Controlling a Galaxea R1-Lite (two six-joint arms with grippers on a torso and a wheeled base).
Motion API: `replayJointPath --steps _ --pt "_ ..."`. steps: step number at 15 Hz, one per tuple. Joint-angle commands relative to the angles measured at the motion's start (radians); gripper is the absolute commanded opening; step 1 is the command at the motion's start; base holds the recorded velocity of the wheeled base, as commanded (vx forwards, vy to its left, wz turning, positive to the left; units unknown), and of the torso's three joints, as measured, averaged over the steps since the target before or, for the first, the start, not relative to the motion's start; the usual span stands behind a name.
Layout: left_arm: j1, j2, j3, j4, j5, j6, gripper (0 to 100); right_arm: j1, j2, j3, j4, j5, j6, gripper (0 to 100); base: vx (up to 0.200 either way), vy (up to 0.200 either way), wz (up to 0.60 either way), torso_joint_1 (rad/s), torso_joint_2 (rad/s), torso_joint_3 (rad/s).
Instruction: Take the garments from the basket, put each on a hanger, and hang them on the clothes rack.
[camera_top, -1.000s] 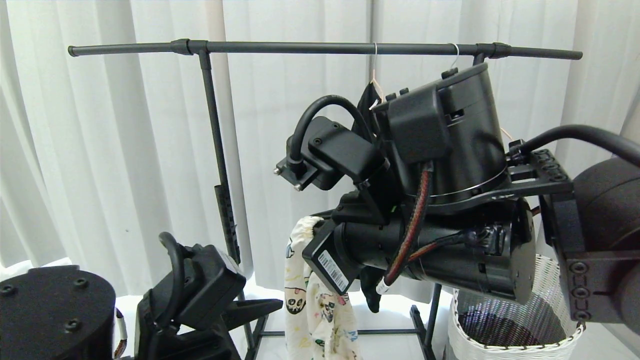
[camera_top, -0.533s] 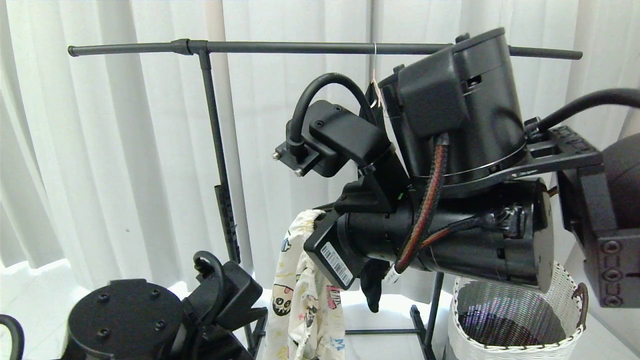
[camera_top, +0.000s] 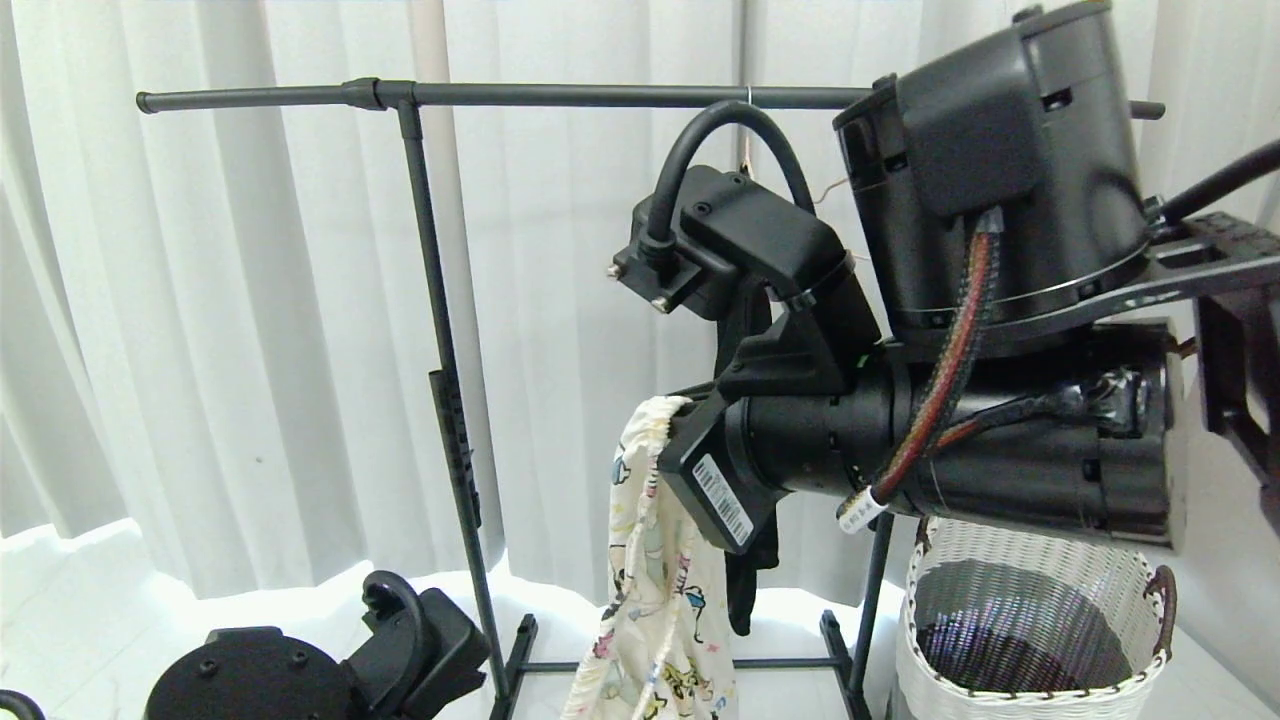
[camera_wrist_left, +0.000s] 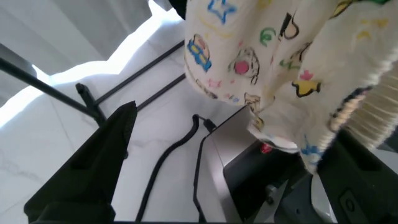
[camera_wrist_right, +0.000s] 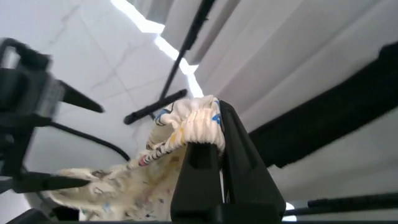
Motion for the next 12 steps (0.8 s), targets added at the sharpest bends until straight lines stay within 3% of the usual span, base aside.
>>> replayJointPath --steps 1,2,3,6,9,10,12 --pt "0.002 -0.022 0.012 0.000 0.000 -0.001 100 -0.017 -0.018 0.011 -0.001 -0.037 0.000 0 0.000 0.000 0.00 0.000 0.00 0.000" --pt "0.002 -0.022 0.013 0.000 0.000 0.001 100 -0.017 -0.020 0.011 -0.001 -0.050 0.000 0 0.000 0.000 0.00 0.000 0.00 0.000" --pt "0.000 -0.026 0.022 0.000 0.000 0.002 0 -0.025 -0.024 0.014 0.004 -0.056 0.000 0 0.000 0.000 0.00 0.000 0.00 0.000" --pt "0.000 -0.046 0.027 0.000 0.017 0.053 0 -0.063 -0.081 0.100 0.025 -0.062 0.000 0 0.000 0.000 0.00 0.000 0.00 0.000" --pt "0.005 -0.091 0.010 -0.003 0.106 0.201 0 -0.152 -0.224 0.275 0.045 -0.062 0.000 0 0.000 0.000 0.00 0.000 0.00 0.000" --pt "0.008 -0.100 -0.016 -0.001 0.103 0.211 0 -0.167 -0.256 0.307 0.059 -0.062 0.000 0 0.000 0.000 0.00 0.000 0.00 0.000" --pt "0.028 -0.092 -0.222 0.097 0.103 0.212 0 -0.204 -0.377 0.404 0.120 -0.060 0.001 0 0.000 0.000 0.00 0.000 0.00 0.000"
